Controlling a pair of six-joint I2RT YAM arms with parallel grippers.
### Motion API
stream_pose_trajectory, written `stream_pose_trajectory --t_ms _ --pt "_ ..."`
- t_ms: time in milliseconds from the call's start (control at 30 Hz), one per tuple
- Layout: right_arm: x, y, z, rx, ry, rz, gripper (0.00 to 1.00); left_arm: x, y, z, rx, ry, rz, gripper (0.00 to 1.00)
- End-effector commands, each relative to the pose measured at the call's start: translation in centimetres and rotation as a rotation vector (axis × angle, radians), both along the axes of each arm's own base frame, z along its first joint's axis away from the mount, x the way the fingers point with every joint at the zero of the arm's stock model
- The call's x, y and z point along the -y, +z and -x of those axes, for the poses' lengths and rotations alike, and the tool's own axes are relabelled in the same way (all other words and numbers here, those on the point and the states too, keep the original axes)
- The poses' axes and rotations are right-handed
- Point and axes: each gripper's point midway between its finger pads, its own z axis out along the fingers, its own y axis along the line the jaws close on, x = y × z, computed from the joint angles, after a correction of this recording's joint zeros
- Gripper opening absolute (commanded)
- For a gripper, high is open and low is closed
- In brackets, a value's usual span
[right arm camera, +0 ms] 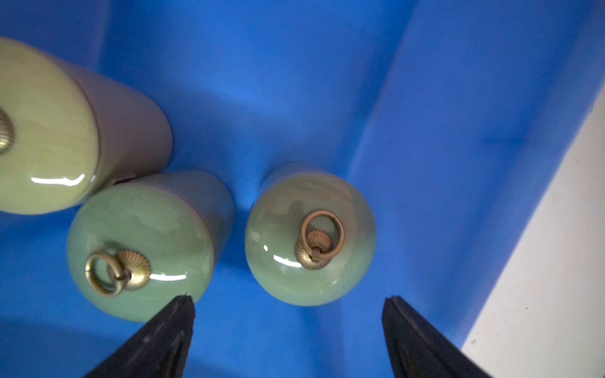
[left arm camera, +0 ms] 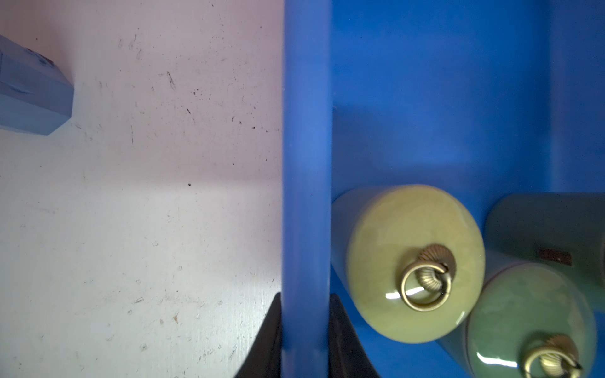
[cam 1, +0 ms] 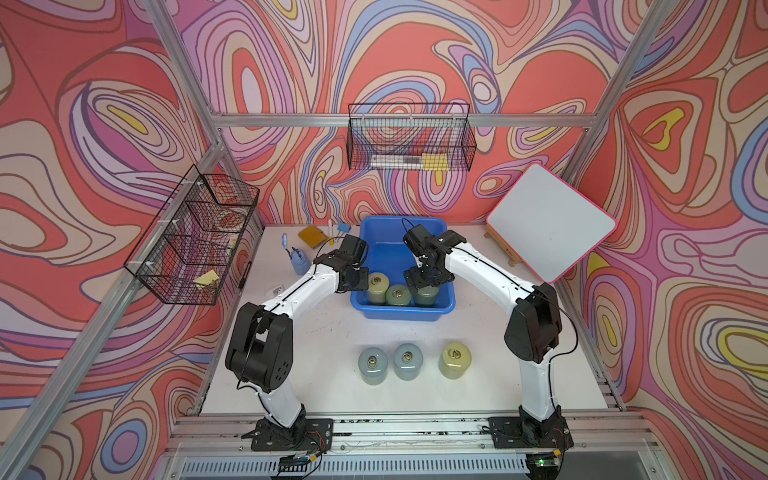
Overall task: Take the tea canister out of the basket
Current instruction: Move the basket to the center of the board.
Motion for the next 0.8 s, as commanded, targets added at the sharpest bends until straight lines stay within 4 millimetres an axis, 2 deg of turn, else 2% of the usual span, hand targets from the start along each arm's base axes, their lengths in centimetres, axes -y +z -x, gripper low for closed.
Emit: stream_pose_trajectory --t_ms 0,400,767 --pt "0.7 -0.5 -1.1 -0.016 -0.041 0.0 0.92 -0.8 -0.7 -2.0 0.024 0.056 0.001 0.02" --pt "1.8 -2.5 -4.0 -0.048 -0.123 -0.019 0.92 -0.6 -0.9 -3.9 0.024 0.053 0.02 0.01" --pt "1.4 -4.0 -5.3 -0.064 -0.167 -0.006 0.92 -0.5 -0.3 -3.7 0.033 0.042 0.036 0.02"
